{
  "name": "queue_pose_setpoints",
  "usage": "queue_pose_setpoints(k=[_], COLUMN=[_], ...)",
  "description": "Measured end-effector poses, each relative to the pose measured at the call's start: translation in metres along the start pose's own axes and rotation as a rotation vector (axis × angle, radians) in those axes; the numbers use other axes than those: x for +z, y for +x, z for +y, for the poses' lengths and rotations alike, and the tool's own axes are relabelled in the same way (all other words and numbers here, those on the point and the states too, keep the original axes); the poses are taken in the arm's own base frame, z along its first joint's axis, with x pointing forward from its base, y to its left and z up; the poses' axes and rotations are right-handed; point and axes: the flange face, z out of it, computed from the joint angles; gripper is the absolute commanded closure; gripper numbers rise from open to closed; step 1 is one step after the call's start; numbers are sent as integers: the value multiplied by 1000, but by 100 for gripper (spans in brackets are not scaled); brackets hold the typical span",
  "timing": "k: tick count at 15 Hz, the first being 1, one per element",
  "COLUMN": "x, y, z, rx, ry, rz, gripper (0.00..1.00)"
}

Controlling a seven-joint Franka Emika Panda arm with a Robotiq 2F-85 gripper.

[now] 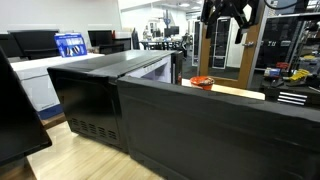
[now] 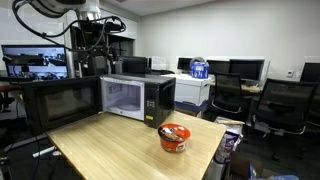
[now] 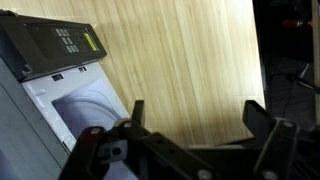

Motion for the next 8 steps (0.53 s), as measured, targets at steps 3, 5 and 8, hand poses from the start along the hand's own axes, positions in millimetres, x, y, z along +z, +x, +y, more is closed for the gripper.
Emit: queue_pose_setpoints(k=[3,5,8], x=[0,0,-2], y=[1,1,2], z=[0,0,2], rx=[-3,-2,132], ry=[0,0,-28], rz=[-1,-2,-21], gripper=[0,0,0])
